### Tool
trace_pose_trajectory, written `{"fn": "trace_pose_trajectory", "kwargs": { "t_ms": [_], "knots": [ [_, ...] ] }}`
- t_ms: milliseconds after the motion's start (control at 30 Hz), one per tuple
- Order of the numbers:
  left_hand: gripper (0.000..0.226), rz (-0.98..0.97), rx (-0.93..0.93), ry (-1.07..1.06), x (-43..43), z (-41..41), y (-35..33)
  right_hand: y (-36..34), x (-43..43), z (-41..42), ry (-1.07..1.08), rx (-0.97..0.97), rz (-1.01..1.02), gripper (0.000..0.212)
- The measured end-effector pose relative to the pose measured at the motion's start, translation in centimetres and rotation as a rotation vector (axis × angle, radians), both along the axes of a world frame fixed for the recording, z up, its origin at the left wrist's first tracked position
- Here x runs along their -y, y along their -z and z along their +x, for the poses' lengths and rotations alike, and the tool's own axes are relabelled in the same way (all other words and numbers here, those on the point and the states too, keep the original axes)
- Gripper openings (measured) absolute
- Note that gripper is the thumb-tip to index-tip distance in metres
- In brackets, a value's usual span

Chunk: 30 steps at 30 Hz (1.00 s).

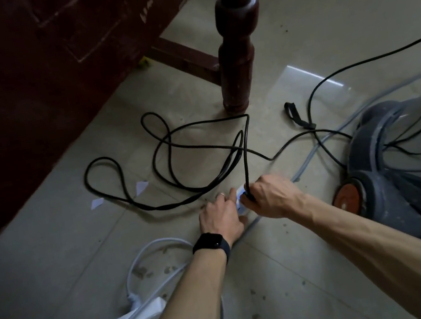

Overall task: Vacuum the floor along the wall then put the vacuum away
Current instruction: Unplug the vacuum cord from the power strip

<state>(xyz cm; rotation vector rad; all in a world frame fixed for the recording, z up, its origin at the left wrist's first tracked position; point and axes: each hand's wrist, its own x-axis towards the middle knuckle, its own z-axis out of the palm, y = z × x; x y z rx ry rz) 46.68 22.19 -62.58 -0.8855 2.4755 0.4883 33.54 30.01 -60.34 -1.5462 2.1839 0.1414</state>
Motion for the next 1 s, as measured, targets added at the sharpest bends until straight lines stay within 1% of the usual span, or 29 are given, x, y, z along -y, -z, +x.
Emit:
{"fn": "trace_pose_trajectory", "kwargs": {
  "t_ms": [133,267,433,567,633,700,733,767,833,900,933,1000],
  "knots": [
    [0.074,-0.011,0.022,0.067,-0.6,0.5,-0.4,-0.1,-0.6,0.0,-0.059,0.015,0.015,0.037],
    [0.08,-0.004,0.055,0.076,-1.4,1.1,-0.5,0.2,-1.7,1.0,-0.022,-0.008,0.004,0.04],
    [0.078,-0.012,0.048,0.079,-1.8,1.5,-0.6,0.0,-2.3,2.1,-0.045,-0.04,-0.008,0.034],
    [0.08,0.008,0.064,0.053,-2.3,1.8,-1.0,-0.8,-2.4,0.7,0.111,0.094,0.003,0.04],
    [0.074,0.009,0.04,0.021,-2.2,1.7,-0.9,-1.5,-2.2,1.4,0.107,0.079,-0.003,0.04],
    [0.059,0.022,-0.006,-0.015,-2.2,1.9,-0.6,-2.1,-2.2,3.2,0.024,0.048,-0.055,0.035],
    [0.055,0.031,-0.02,-0.035,-2.1,2.0,-0.5,-2.4,-2.3,3.8,-0.02,0.04,-0.078,0.031],
    [0.057,0.039,-0.024,-0.047,-1.8,2.1,-0.3,-2.9,-2.3,3.6,-0.026,0.012,-0.084,0.031],
    [0.072,0.06,-0.002,-0.016,-1.3,2.6,0.1,-4.0,-2.5,1.3,0.118,-0.062,-0.039,0.038],
    [0.079,0.052,0.034,0.042,-0.6,3.0,0.0,-5.0,-3.3,-1.4,0.254,-0.108,0.002,0.04],
    [0.076,0.043,0.047,0.072,-0.1,3.2,-0.3,-5.4,-3.7,-2.4,0.281,-0.125,0.017,0.039],
    [0.063,0.01,0.006,0.107,1.2,3.8,-0.8,-5.8,-4.6,-3.3,0.336,-0.114,0.011,0.034]
  ]
}}
